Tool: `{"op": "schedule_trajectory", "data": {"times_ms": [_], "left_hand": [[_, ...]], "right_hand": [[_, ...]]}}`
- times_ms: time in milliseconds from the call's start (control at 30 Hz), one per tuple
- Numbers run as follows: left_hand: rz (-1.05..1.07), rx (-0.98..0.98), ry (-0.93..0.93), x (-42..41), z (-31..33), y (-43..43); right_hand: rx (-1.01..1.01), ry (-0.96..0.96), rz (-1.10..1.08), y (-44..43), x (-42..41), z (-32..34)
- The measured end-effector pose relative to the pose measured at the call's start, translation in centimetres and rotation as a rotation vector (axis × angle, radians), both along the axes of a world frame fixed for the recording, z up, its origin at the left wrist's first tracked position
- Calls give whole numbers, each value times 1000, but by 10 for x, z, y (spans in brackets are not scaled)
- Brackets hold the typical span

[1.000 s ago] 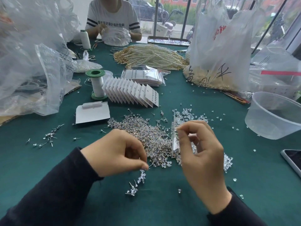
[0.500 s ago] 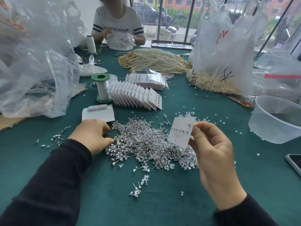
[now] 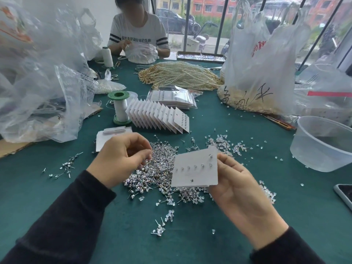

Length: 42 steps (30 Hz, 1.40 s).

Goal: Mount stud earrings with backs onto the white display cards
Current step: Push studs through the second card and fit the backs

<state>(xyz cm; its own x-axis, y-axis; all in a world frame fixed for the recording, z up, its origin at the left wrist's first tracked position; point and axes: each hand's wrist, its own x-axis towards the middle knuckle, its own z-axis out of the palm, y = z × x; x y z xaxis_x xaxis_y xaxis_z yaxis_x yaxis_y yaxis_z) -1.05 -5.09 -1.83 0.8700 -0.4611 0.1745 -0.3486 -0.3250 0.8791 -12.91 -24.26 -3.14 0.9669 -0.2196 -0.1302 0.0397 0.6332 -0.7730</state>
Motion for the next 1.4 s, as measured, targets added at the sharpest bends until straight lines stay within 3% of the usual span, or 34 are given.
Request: {"op": "schedule_trajectory", "data": {"times_ms": [200, 367, 433, 533, 633, 700, 833, 933, 1400], "left_hand": [[-183, -340, 140, -22, 2, -16], [-269, -289, -79, -28, 0, -22], [-126, -141, -226, -23, -3, -18], [279, 266, -467, -7, -6, -5], [528, 619, -277, 10, -6, 11], [519, 779, -200, 15, -7, 16], [270, 576, -231, 9, -9, 8], [83, 561, -212, 3, -15, -2], [106, 560, -150, 12, -17, 3]], "right_hand": [[19, 25, 92, 5, 0, -1], [-29, -12, 175, 10, -1, -2], [-52, -11, 167, 11, -1, -2], [-51, 0, 102, 8, 0, -3], [-61, 21, 54, 5, 1, -3], [-62, 30, 43, 5, 1, -3], [-58, 40, 28, 4, 1, -3], [-56, 40, 21, 3, 1, -2], [-48, 21, 45, 2, -1, 1]]}}
